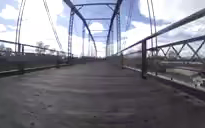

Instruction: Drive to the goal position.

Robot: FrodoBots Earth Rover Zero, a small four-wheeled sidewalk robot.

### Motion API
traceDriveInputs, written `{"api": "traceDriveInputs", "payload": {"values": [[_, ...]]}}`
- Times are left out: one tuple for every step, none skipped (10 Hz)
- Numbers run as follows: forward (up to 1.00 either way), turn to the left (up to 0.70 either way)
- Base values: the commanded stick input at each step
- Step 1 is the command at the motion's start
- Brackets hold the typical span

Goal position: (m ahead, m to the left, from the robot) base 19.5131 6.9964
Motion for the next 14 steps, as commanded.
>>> {"api": "traceDriveInputs", "payload": {"values": [[1.00,0.00],[1.00,0.00],[1.00,0.00],[1.00,-0.07],[1.00,-0.25],[1.00,0.00],[1.00,0.00],[1.00,0.00],[1.00,0.00],[1.00,0.00],[1.00,0.00],[1.00,0.00],[1.00,0.00],[1.00,0.00]]}}
